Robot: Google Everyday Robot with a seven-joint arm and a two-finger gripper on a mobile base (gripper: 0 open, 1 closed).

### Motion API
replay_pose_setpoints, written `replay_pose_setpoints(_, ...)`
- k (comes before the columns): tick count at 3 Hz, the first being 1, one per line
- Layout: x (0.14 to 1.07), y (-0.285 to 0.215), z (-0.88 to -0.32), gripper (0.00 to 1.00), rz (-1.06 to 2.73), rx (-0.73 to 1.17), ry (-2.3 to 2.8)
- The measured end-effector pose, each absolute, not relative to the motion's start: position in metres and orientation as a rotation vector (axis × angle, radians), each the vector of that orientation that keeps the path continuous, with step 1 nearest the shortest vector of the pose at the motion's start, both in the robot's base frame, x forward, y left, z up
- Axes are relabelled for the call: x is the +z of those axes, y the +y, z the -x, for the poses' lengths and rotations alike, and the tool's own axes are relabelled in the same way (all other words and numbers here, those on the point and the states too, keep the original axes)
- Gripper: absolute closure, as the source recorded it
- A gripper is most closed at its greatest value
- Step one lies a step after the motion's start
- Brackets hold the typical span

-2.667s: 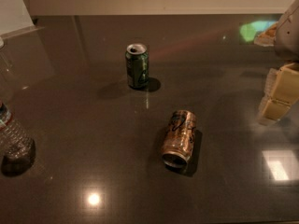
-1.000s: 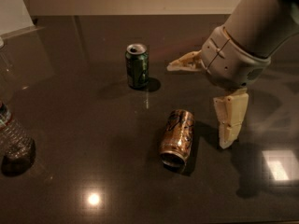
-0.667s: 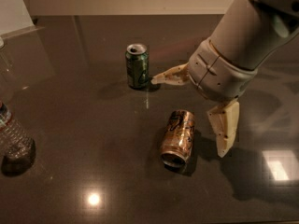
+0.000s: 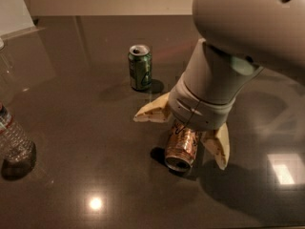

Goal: Place orange can upright

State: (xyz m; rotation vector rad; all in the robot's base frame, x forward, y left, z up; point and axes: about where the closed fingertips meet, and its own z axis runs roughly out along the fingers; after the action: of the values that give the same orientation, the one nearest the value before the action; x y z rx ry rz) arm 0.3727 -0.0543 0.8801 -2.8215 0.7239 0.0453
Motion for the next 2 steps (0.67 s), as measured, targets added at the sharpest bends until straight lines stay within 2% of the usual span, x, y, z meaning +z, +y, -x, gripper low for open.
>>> replay_pose_setpoints(2,0.846,-0.059,-0.381,0.0,2.982,-0.041,0.562)
